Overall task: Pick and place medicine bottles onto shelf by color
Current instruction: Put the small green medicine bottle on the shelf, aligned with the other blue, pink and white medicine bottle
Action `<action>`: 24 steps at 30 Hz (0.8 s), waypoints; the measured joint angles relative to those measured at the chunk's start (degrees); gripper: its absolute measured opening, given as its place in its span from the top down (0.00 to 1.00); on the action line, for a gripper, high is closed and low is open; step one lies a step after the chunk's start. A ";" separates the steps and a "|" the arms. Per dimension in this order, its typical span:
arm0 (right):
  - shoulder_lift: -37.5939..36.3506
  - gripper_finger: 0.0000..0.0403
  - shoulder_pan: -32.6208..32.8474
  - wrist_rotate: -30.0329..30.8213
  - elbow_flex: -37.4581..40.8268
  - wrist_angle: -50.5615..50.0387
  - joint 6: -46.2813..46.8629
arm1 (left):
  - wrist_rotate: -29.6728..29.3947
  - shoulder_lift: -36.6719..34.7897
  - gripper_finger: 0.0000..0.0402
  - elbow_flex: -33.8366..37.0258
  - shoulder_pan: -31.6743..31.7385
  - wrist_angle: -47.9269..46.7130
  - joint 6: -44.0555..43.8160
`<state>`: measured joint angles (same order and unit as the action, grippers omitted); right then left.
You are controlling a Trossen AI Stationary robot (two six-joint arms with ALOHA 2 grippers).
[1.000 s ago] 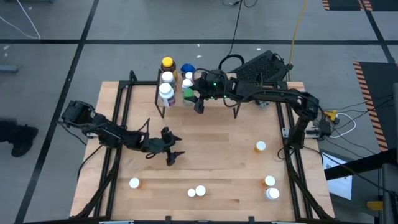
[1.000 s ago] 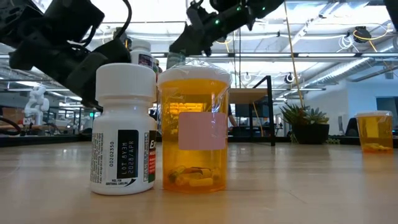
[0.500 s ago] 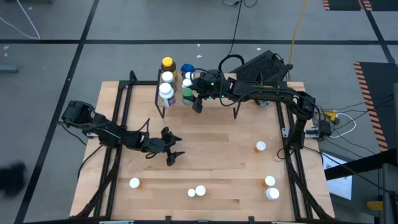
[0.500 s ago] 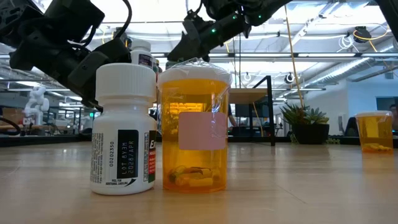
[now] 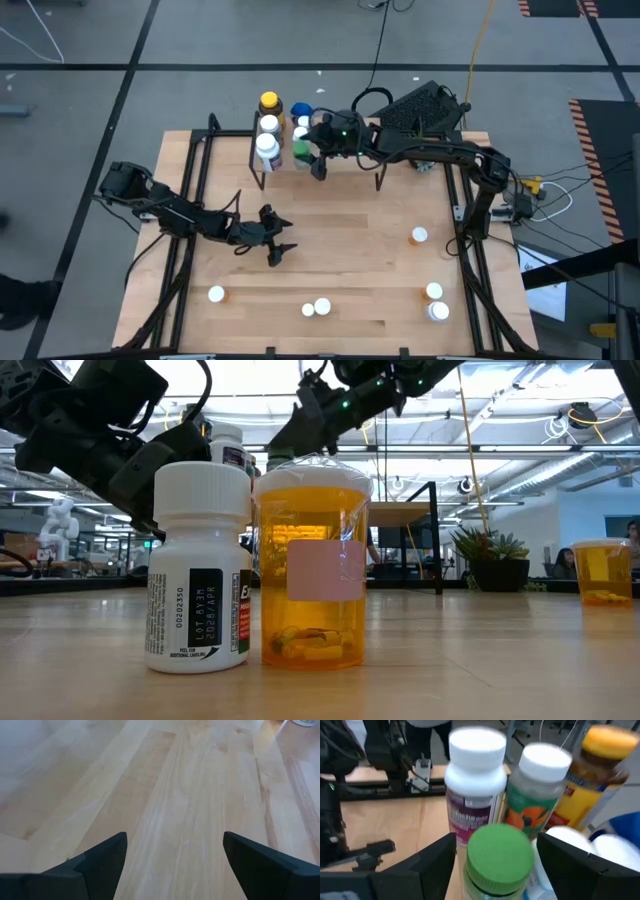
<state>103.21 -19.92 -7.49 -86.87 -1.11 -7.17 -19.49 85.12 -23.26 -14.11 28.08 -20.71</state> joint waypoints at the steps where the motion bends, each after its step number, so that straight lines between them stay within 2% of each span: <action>1: -0.48 0.32 0.00 0.11 0.00 0.11 -0.08 | 0.00 0.00 0.17 0.02 0.00 0.00 0.00; 13: -1.39 0.32 1.75 0.84 0.02 -6.03 -3.11 | 0.17 0.00 0.17 0.02 -0.66 -0.35 -0.83; 24: -5.69 0.32 6.75 15.05 0.02 -5.42 -10.68 | 0.09 0.00 0.17 0.02 -0.66 -2.75 -2.11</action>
<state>97.51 -13.17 7.55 -86.85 -6.53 -17.85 -19.40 85.12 -23.24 -14.76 25.33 -22.82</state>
